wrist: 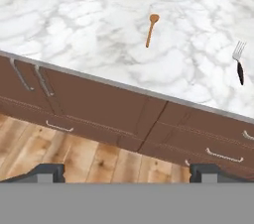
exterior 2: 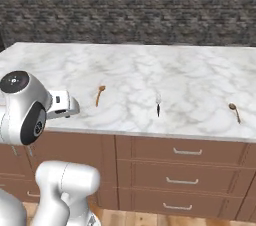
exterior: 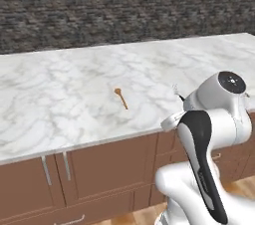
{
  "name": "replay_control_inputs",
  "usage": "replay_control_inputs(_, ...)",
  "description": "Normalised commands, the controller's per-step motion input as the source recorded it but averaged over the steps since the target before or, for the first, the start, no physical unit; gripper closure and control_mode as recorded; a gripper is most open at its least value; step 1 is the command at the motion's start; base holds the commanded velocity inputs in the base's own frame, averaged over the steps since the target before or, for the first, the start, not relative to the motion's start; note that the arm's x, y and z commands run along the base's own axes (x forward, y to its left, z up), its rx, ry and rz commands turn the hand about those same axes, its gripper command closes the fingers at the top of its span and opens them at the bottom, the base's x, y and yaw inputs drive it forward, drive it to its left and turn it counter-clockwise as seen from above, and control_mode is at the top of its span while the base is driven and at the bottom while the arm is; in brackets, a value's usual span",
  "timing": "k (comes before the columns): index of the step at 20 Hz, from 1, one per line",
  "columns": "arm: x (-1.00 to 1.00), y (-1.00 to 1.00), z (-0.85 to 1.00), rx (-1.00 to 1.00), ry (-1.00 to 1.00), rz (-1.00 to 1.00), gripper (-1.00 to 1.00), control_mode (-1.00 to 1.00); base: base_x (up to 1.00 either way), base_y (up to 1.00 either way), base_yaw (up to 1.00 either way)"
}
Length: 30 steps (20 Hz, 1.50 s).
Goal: Organize the utensils by type. Pick up the wooden spoons from the counter and place them in the open cabinet. Then pick up the metallic utensils from the counter and place them in the open drawer.
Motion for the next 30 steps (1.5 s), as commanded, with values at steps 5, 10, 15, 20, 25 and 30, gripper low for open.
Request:
replay_control_inputs(5,0.0,0.0,0.0,0.0,0.0,0.0,-1.0,1.0,0.74,0.33,-0.05)
replay_control_inputs(10,0.0,0.0,0.0,0.0,0.0,0.0,-1.0,1.0,0.56,0.18,0.0)
replay_control_inputs(15,0.0,0.0,0.0,0.0,0.0,0.0,-1.0,1.0,0.05,0.0,-0.01)
replay_control_inputs(20,0.0,0.0,0.0,0.0,0.0,0.0,-1.0,1.0,0.15,0.0,-0.02)
replay_control_inputs(25,0.0,0.0,0.0,0.0,0.0,0.0,-1.0,1.0,0.04,0.0,-0.01)
replay_control_inputs(30,0.2,0.01,-0.04,-0.05,0.0,-0.05,-1.0,-1.0,0.02,0.0,-0.01)
